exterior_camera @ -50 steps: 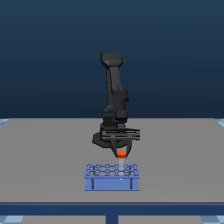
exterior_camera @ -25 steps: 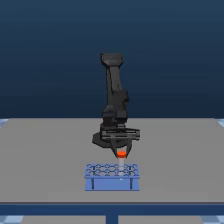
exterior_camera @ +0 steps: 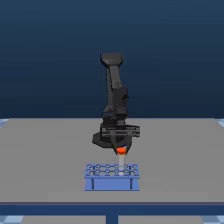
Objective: Pick up the centrifuge tube on the rack
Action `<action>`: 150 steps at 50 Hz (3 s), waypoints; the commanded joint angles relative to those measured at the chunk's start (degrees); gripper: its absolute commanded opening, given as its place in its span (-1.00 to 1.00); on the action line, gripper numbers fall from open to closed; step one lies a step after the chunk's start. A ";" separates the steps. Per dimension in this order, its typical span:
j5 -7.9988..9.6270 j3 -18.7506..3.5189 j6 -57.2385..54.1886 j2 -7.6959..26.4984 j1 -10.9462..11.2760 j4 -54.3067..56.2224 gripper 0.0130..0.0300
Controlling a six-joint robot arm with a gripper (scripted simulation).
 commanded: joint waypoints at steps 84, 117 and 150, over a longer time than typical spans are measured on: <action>4.34 -6.65 -78.44 -7.85 0.00 76.82 -1.00; 1.29 -9.63 -99.67 -9.86 0.00 97.69 -1.00; 0.34 -10.44 -103.35 -10.31 0.00 101.27 -1.00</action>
